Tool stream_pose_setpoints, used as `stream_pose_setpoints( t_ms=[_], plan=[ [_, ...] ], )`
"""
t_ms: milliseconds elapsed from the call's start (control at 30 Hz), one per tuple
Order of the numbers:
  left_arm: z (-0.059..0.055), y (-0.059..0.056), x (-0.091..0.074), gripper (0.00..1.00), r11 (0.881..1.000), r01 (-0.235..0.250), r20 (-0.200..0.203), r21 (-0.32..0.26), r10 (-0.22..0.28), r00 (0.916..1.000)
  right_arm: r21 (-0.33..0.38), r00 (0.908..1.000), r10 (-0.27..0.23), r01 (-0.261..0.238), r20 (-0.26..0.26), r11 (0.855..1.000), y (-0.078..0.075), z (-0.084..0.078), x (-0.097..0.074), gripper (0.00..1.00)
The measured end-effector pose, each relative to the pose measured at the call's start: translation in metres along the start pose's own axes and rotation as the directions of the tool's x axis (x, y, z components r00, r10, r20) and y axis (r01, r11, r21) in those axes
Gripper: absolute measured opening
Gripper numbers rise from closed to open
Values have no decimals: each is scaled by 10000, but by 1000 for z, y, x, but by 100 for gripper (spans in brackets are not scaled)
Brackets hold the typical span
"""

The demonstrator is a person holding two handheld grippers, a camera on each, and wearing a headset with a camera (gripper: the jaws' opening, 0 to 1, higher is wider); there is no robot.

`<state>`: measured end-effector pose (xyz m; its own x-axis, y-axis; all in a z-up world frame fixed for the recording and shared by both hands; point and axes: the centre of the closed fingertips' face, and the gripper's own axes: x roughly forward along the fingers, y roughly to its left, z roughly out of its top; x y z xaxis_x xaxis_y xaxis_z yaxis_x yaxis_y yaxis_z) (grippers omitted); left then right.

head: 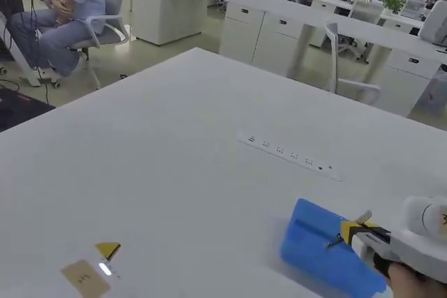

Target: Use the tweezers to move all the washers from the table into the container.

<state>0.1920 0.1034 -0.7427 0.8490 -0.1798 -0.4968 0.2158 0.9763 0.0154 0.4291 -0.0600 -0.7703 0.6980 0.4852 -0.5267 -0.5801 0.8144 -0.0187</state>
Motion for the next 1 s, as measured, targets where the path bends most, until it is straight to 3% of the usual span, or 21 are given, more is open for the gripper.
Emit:
stream_pose_setpoints(
  t_ms=[233, 600, 700, 733, 1000],
  plan=[
    [1, 2, -1, 96, 10000, 30, 19, 14, -30, 10000, 1503, 9989, 120, -50, -460, 9886, -4, -14, 20, 1],
    [4, 4, -3, 96, 10000, 1, 114, 32, -1, 9999, 933, 9961, 216, -135, -855, 9955, 15, -20, 41, 1],
    [3, 4, -2, 96, 10000, -7, 111, -14, 7, 9999, 732, 9950, 173, -100, -987, 9973, 14, -28, 43, 1],
    [2, 5, -2, 96, 10000, -32, 69, -11, 32, 10000, 641, 9969, 64, -13, -790, 9979, 13, -26, 42, 1],
    [0, 8, -3, 96, 9999, -111, 44, -55, 112, 9999, 264, 9962, -29, 52, -872, 9996, 8, -25, 43, 2]
  ],
)
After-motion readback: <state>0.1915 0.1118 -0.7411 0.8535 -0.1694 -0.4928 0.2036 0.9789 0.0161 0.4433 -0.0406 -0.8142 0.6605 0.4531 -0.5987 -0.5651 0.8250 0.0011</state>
